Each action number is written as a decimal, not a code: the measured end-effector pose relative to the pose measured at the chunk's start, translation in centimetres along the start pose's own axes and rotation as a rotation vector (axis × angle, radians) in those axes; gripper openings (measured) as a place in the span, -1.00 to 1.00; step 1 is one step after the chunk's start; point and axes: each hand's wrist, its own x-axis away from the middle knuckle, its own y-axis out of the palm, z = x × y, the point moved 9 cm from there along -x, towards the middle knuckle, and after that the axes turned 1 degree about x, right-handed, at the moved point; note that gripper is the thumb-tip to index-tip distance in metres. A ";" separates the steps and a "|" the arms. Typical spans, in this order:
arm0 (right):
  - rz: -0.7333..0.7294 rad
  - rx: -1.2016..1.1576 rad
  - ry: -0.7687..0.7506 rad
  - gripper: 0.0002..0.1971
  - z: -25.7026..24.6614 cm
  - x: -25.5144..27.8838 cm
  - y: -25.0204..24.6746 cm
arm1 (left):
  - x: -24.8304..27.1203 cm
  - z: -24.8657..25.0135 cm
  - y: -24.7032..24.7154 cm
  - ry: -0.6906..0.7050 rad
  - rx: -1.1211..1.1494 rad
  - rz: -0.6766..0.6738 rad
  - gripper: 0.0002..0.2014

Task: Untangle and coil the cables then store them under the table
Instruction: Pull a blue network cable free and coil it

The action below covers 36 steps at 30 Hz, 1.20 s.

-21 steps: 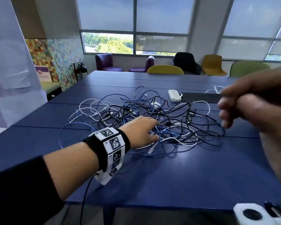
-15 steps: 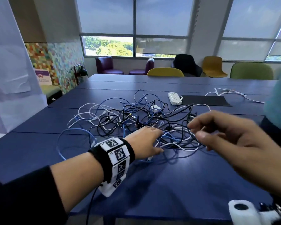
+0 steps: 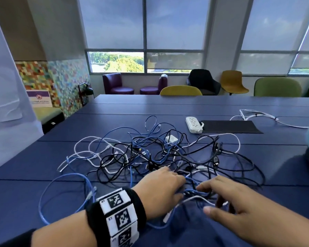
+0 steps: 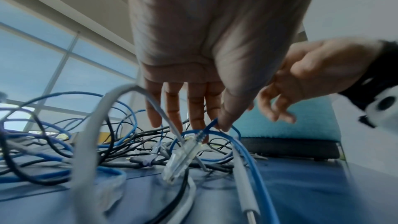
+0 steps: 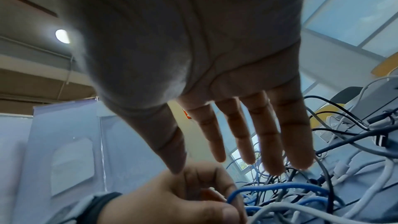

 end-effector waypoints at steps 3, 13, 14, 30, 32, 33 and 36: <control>-0.102 0.102 0.016 -0.56 0.5 -1.5 0.6 | 0.1 0.0 -0.5 -0.003 0.046 0.011 -0.90; -0.142 0.195 0.010 -0.61 2.5 -4.5 1.4 | -0.3 -0.1 -2.0 -0.029 0.196 0.037 -0.88; -0.125 0.192 0.023 -0.66 2.9 -4.6 1.4 | -0.3 -0.1 -2.3 -0.022 0.228 0.069 -0.89; 0.423 -0.373 -0.050 -0.77 3.3 -4.7 -7.1 | 1.5 -4.1 -5.9 -0.335 1.388 0.187 -0.75; 0.458 -0.411 -0.079 -0.79 2.4 -4.8 -8.0 | 2.0 -2.7 -6.2 -0.274 1.575 0.050 -0.72; 0.474 -0.411 -0.091 -0.78 2.0 -4.9 -8.3 | 2.2 -1.9 -6.5 -0.218 1.654 -0.008 -0.72; 0.494 -0.429 -0.097 -0.73 1.0 -5.5 -8.4 | 2.6 -0.3 -8.1 -0.083 1.859 0.006 -0.73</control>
